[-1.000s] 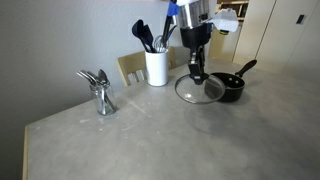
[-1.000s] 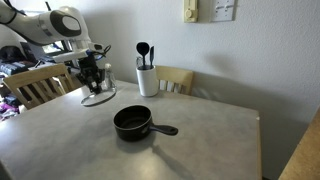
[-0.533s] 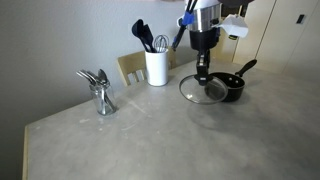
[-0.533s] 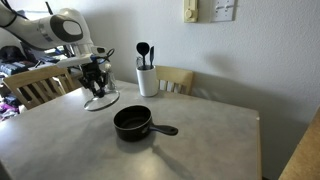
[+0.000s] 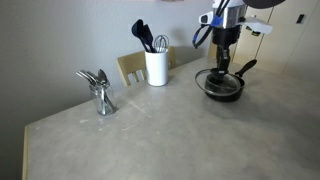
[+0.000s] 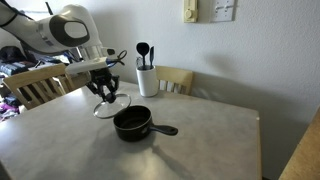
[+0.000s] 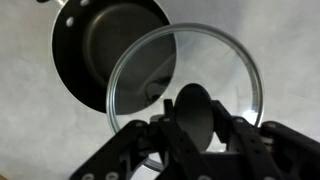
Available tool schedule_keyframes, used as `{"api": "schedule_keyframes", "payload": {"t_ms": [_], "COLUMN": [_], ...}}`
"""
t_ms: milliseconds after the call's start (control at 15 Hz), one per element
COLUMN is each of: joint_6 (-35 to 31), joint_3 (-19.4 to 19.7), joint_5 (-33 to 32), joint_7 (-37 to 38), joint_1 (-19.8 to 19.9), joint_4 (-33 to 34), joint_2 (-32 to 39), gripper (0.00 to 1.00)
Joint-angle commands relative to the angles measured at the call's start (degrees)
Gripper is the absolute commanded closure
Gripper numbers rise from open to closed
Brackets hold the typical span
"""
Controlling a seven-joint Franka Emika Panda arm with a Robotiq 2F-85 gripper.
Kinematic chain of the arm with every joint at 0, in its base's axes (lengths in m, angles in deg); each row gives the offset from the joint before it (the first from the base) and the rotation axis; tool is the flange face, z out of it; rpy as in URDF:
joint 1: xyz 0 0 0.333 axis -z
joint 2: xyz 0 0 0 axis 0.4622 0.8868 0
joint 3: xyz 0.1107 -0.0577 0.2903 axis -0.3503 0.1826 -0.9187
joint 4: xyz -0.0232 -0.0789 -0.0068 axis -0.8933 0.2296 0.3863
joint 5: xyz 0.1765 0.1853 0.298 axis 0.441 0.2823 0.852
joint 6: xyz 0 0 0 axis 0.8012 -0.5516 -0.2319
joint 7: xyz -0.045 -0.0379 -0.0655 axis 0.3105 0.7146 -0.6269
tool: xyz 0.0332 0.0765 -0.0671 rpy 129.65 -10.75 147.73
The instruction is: Pick up the lid and put it on the pot
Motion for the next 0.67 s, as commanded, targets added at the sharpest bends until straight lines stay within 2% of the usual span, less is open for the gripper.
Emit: {"api": "schedule_keyframes", "payload": {"t_ms": [0, 267, 600], "joint_6": [-4.8, -5.5, -3.2], "joint_3": [0.8, 2.3, 4.3], "joint_5": [3.1, 8.9, 15.2], "joint_7": [-9.7, -17.7, -20.4], "joint_1": [4.7, 8.5, 9.8], "joint_4": [-7.4, -10.1, -9.1], "joint_2": [-5.8, -7.8, -7.7], "gripper": [0.85, 0.85, 0.85]}}
